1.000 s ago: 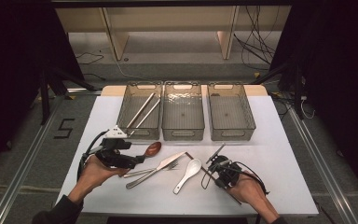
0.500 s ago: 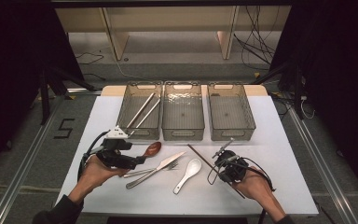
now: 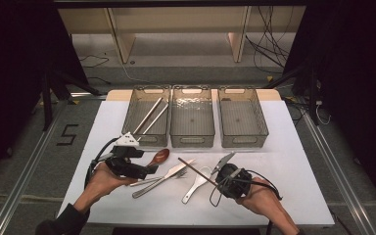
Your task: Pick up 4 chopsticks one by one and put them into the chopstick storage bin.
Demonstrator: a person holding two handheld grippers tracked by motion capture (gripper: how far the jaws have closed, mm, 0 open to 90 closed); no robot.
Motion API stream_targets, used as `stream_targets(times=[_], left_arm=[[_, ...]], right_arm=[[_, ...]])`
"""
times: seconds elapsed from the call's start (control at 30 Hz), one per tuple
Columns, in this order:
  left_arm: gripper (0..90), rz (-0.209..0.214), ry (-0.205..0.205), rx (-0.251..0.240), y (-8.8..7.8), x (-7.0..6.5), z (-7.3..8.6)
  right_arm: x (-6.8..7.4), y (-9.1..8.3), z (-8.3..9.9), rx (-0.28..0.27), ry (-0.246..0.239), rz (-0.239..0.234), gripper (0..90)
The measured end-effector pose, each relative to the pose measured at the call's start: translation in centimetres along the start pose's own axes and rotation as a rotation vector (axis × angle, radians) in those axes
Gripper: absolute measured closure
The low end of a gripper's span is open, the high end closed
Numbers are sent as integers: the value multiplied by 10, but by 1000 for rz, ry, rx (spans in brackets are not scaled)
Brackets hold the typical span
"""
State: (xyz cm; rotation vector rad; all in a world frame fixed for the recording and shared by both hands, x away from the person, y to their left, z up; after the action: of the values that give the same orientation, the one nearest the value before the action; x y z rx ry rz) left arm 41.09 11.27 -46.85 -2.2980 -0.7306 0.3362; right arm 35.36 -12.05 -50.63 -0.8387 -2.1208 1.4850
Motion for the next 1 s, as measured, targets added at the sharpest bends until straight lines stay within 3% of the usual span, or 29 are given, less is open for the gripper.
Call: stream_targets(times=[0.07,0.37,0.5,0.53,0.7,0.77,1.0], left_arm=[[196,10,19,6,2,-4,-2],[198,79,98,56,11,-25,-7],[202,116,146,81,15,-37,-8],[205,122,167,93,16,-39,-7],[212,166,225,135,20,-51,-6],[212,193,241,158,22,-57,-4],[235,239,354,235,32,-74,3]], right_arm=[[3,1,0,5,-41,-6,862],[19,2,-2,0,-132,-28,862],[25,1,-2,7,-153,-37,862],[24,2,-3,2,-196,-35,862],[31,3,-3,-2,-245,-51,862],[33,3,-4,-1,-247,-49,862],[42,-1,-3,13,-319,-65,862]])
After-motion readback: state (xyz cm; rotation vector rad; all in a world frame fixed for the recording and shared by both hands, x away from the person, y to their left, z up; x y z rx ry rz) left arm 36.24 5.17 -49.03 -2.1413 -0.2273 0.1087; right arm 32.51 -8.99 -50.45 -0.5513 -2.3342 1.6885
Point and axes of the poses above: each handheld gripper's, and its own axes: y roughly forward along the jaws, z roughly out of its underside, x roughly to its left, the point moved 10 cm from there along y, roughly forward along the jaws, and after that the axes turned 8 degrees about y, right-handed, at the moved point
